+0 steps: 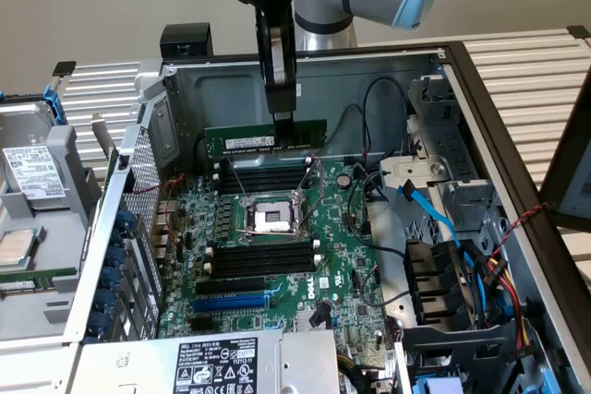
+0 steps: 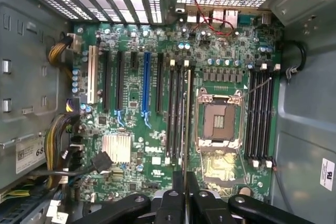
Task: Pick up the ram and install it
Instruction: 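Insert the ram into the slot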
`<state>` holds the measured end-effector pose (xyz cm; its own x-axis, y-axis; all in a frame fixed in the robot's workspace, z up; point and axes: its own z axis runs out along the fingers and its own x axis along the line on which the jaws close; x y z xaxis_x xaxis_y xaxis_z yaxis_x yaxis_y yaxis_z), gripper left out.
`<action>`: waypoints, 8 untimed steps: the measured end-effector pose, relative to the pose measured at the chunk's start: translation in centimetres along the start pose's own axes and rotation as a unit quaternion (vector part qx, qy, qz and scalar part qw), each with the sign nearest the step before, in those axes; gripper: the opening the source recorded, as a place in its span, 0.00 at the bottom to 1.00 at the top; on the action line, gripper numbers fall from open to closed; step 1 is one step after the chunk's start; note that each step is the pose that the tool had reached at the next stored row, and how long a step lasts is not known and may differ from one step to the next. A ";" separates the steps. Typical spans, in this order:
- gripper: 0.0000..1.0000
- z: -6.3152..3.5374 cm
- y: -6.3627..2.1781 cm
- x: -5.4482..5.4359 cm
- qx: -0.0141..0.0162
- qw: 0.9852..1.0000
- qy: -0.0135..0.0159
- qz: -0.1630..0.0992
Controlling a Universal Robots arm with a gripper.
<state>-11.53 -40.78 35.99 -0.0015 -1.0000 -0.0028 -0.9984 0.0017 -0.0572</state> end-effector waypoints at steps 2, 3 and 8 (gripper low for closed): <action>0.13 0.36 0.08 0.0 0.000 1.000 0.000 0.001; 0.13 0.54 0.13 0.0 0.000 1.000 0.000 0.001; 0.13 1.44 0.30 0.0 0.000 1.000 0.000 0.004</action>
<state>-11.75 -40.78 34.54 -0.0086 -1.0000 -0.0028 -0.9983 0.0088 -0.0572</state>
